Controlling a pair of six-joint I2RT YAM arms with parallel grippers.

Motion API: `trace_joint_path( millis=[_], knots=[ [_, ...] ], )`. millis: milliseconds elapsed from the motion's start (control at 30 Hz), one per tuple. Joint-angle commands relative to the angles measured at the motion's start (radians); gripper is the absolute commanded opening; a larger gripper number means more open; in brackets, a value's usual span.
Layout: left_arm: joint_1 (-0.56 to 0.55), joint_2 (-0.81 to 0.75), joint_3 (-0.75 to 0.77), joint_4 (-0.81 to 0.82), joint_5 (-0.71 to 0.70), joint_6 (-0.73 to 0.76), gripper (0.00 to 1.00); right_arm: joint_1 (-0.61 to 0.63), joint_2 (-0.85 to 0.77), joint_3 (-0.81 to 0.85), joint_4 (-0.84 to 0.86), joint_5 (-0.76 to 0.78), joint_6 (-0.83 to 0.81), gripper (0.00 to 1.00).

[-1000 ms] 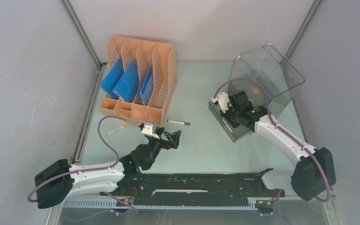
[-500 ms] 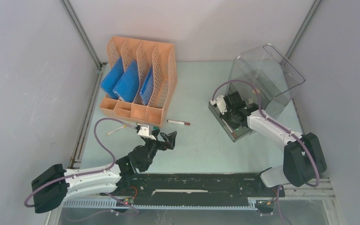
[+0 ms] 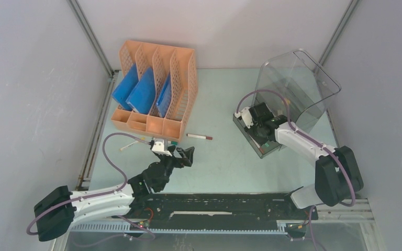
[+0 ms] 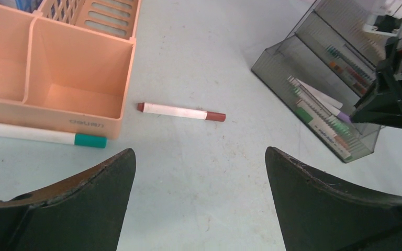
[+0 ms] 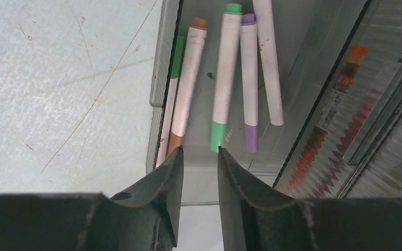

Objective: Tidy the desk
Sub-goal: Place the stationery in the drawer.

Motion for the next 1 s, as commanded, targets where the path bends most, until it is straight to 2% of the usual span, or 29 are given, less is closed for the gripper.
trace_joint_path(
  millis=[0,500,967],
  knots=[
    [0.022,-0.011,-0.012,-0.013,-0.015,-0.046,1.00,0.002,-0.013,0.003,0.021,0.005,0.011,0.38],
    [0.181,0.022,-0.015,-0.092,0.128,-0.186,1.00,0.015,-0.060,0.009,0.008,-0.022,-0.005,0.43],
    [0.377,0.200,0.045,-0.173,0.230,-0.367,1.00,0.024,-0.080,0.009,0.008,-0.028,-0.011,0.44]
  ],
)
